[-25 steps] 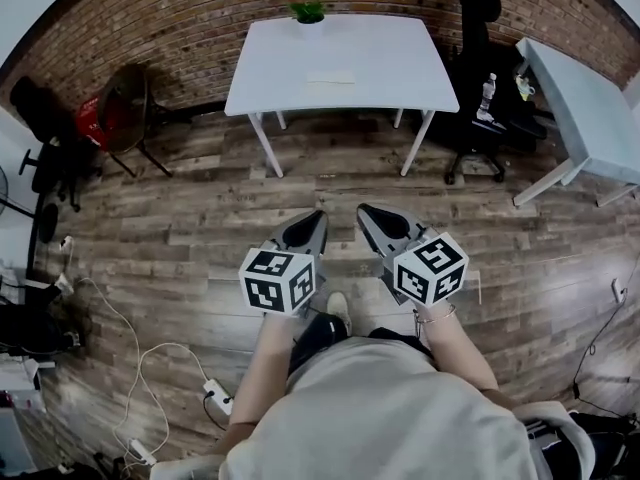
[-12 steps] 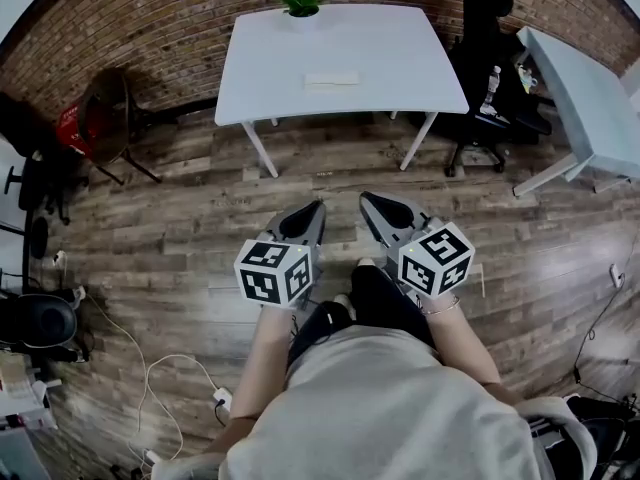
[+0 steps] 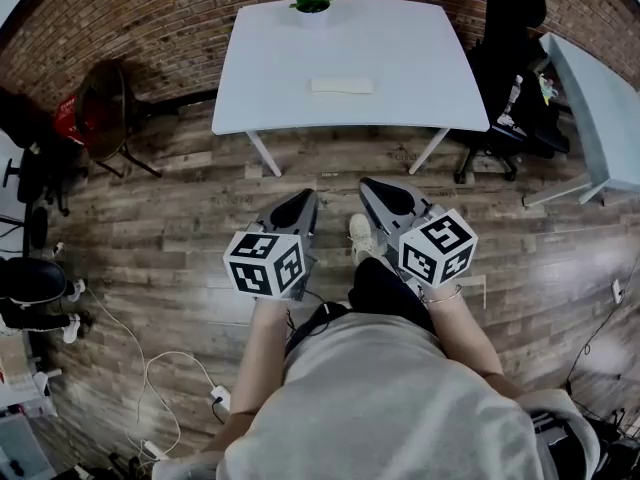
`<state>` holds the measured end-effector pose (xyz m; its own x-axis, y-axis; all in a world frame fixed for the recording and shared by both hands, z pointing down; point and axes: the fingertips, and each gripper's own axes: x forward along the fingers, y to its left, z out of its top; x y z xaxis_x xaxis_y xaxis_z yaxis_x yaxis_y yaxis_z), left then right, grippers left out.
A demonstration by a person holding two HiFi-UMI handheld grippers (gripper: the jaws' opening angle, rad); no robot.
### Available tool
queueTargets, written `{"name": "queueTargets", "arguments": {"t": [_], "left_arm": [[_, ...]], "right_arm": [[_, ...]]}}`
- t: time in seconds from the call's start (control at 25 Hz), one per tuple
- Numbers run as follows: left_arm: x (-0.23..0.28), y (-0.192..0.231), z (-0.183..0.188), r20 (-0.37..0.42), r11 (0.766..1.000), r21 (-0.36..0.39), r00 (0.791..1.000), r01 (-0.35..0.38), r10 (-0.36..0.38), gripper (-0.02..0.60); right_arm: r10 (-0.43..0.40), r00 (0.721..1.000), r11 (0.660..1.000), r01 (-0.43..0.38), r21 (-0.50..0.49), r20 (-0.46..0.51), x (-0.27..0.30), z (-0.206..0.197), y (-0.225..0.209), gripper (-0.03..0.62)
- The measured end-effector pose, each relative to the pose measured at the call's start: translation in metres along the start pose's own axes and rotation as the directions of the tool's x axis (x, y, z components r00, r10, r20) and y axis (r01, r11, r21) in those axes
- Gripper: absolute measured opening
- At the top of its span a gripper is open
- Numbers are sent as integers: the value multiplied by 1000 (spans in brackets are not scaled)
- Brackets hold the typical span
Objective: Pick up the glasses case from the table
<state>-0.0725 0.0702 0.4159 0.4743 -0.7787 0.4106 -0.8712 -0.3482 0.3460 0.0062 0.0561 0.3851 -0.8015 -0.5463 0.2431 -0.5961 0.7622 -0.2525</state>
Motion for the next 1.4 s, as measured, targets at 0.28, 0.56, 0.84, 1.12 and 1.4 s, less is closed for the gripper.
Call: {"name": "queueTargets", "arguments": {"t": [0.28,0.56,0.84,1.12,1.4], "left_arm": [[72,32,48,8,999,-21,999,-47,47,12],[136,68,102,33,996,-34,996,-84,85,12],[183,94,142,59,992,-46,991,-120,123,12],[198,116,138,28,984,-93,987,-154,157,12],[210,137,134,-7,981,-124,988,-152,153,12]], "right_arm": [[67,997,998,-67,-7,-32,59,30,-71,-2],[139,990,989,-140,-40,-35,121,76,-132,-2],[195,980,980,-197,-40,-46,157,98,-175,-3],[239,966,970,-242,-18,-100,176,84,-180,-2],[213,971,976,-217,-24,-109,189,81,-193,-2]]}}
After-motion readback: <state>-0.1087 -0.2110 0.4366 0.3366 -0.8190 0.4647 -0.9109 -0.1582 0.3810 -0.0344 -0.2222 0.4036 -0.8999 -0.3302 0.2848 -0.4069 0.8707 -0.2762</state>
